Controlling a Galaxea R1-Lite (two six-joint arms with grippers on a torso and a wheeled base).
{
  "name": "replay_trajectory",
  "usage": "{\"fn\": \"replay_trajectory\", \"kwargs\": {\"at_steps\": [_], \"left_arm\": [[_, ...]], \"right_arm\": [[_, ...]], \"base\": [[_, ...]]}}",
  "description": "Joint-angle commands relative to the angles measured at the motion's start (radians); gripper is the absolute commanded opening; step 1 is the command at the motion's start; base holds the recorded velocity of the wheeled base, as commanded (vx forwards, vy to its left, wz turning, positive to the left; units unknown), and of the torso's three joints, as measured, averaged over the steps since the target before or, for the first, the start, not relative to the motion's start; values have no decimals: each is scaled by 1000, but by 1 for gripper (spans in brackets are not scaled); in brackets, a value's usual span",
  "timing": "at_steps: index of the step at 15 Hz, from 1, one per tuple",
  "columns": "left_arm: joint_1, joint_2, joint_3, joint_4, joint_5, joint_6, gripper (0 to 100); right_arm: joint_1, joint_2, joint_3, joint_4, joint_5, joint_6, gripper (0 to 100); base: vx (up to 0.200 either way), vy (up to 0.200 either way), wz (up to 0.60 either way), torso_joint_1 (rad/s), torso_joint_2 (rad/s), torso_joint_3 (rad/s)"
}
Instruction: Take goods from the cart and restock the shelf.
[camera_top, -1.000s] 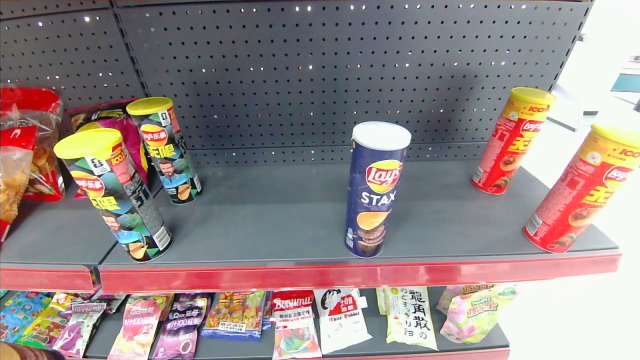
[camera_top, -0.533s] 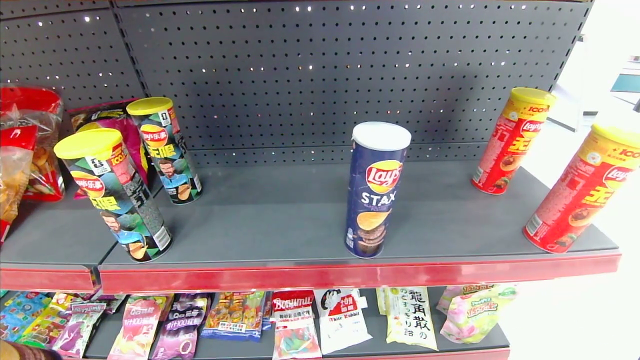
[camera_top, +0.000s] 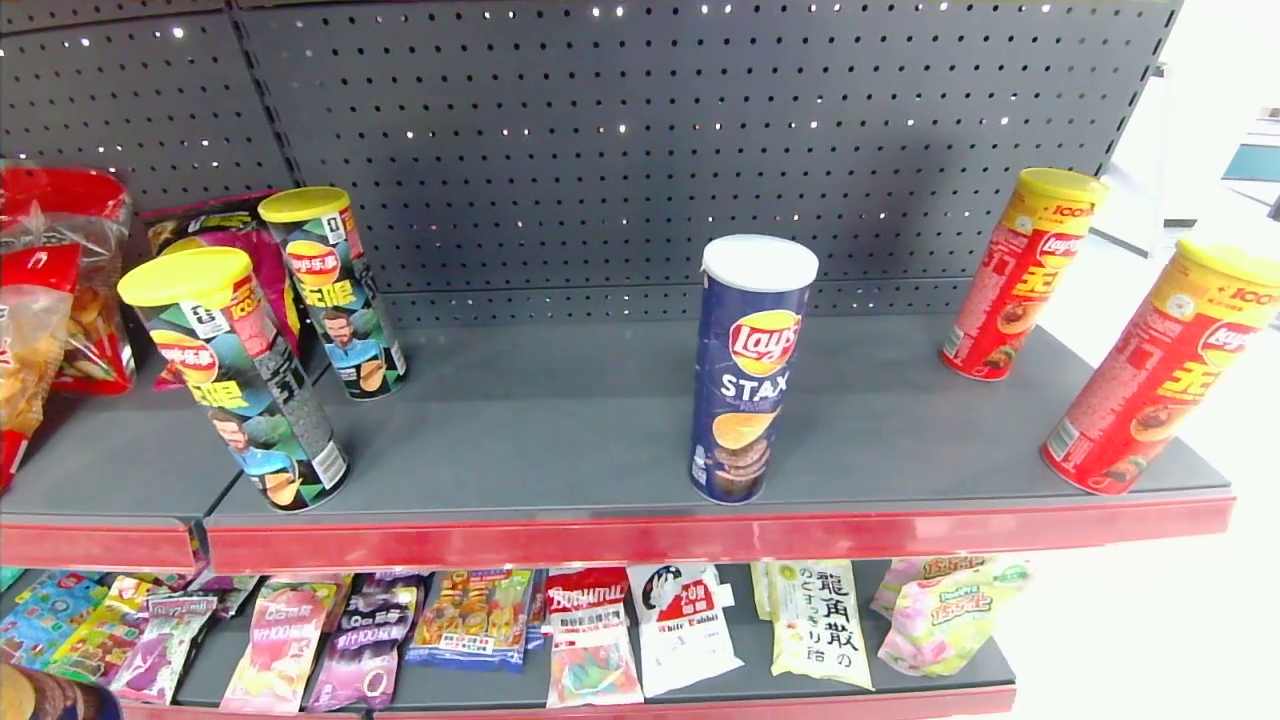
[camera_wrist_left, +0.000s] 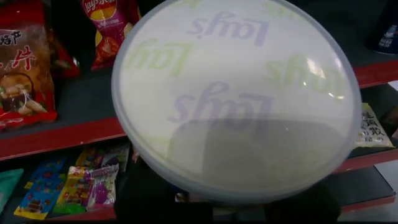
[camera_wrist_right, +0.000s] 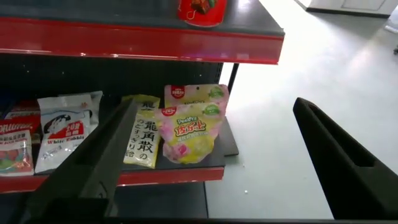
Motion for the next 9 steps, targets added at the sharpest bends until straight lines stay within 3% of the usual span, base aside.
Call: {"fn": "replay_trajectory", "kwargs": {"at_steps": [1, 2, 9], "left_arm": [[0, -1, 2, -1, -1, 0, 0], [-2, -1, 2, -2, -2, 0, 0], [-3, 5, 3, -2, -7, -1, 0]], "right_arm": [[0, -4, 0, -1, 0, 0, 100], [0, -4, 0, -1, 0, -1, 100], [0, -2, 0, -1, 0, -1, 100]], "base": [[0, 0, 0, 0, 0, 0], [0, 0, 0, 0, 0, 0], [0, 0, -600, 2, -2, 3]]}}
